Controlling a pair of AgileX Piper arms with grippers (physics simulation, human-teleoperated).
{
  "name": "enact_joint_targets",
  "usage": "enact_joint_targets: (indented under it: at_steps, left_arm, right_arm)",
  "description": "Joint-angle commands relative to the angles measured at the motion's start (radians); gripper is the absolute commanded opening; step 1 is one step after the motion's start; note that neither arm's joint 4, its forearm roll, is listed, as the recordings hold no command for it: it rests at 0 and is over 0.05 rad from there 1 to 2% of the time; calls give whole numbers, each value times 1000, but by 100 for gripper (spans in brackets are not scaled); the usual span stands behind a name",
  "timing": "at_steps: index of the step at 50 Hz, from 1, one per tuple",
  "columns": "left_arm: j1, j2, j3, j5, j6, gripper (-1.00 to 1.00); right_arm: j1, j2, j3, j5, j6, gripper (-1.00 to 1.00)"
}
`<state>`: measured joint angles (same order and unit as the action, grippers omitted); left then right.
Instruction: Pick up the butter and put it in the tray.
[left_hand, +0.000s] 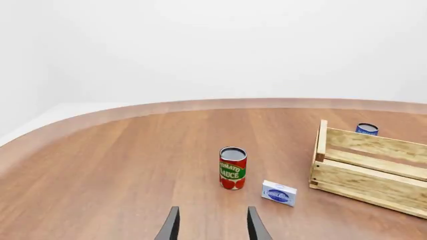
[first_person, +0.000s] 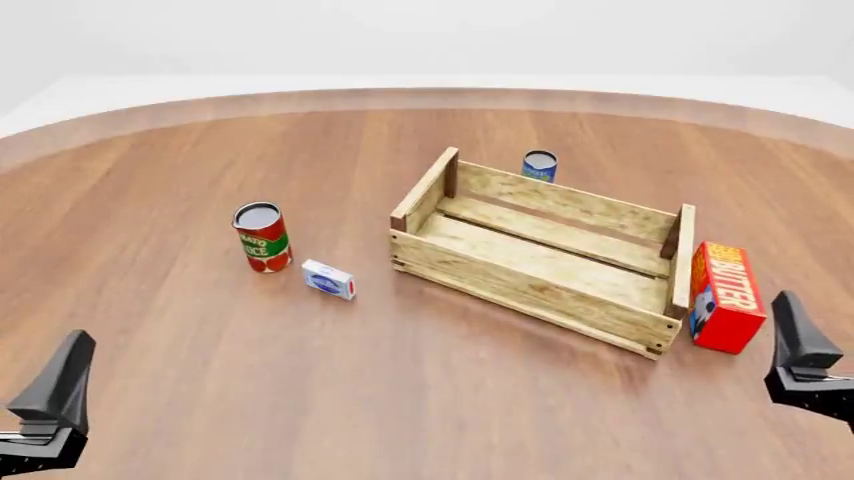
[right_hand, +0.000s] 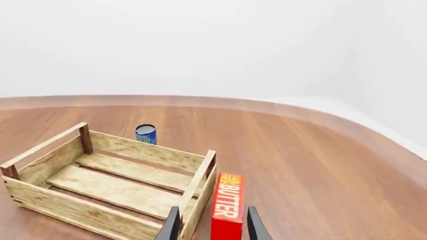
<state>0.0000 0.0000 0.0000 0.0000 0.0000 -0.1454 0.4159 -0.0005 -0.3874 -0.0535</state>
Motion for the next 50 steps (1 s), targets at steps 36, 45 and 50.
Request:
enact_joint_targets:
  at_steps: [36, 45, 50]
  left_arm:
    - [0, 0, 0, 0, 0, 100]
    - [0, 0, 0, 0, 0, 100]
    - [0, 0, 0, 0, 0, 100]
  right_arm:
    - [-65, 559, 0, -489, -5, 100]
    - [-65, 615, 0, -531, -6, 100]
    - [-68, 689, 0, -596, -4, 100]
